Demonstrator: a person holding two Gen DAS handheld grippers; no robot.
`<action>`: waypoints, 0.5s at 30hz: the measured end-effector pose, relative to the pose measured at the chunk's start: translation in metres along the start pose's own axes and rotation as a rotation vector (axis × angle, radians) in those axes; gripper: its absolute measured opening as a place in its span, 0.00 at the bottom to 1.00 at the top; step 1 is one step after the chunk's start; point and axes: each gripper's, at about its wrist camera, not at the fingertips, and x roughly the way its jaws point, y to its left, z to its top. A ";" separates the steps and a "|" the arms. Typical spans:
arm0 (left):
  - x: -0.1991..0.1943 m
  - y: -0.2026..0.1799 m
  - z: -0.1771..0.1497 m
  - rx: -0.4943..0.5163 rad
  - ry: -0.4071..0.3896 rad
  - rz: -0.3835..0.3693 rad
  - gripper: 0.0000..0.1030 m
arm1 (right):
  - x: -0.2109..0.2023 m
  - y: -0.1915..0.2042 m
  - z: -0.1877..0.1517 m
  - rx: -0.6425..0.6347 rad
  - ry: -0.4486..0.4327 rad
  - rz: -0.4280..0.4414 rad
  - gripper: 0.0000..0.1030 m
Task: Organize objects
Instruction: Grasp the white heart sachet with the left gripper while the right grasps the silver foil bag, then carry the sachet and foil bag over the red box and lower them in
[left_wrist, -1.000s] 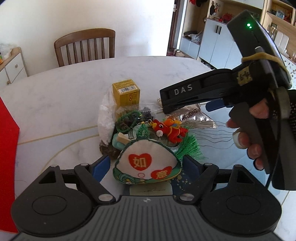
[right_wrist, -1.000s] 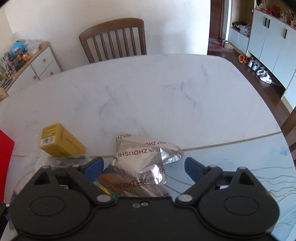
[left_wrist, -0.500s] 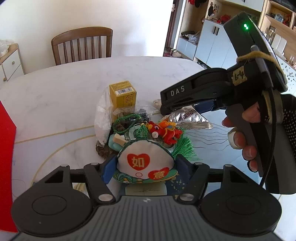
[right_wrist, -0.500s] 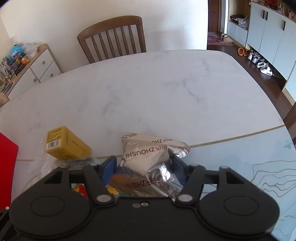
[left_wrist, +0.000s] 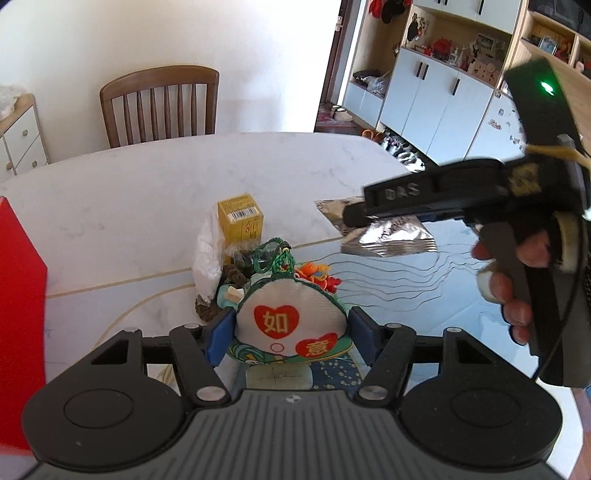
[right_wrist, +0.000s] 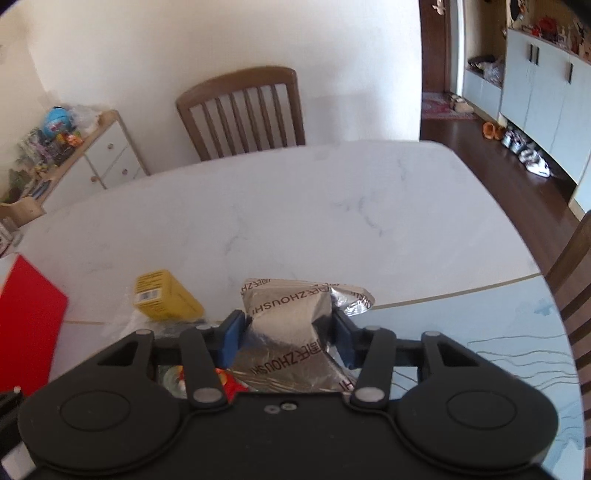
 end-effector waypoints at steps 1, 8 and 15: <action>-0.003 0.000 0.002 -0.002 0.002 0.000 0.64 | -0.006 0.000 -0.001 -0.005 -0.005 0.004 0.48; -0.033 0.008 0.010 -0.042 0.013 -0.011 0.64 | -0.057 0.006 -0.011 -0.053 -0.042 0.050 0.48; -0.069 0.024 0.013 -0.061 0.005 -0.011 0.64 | -0.096 0.022 -0.024 -0.089 -0.068 0.092 0.48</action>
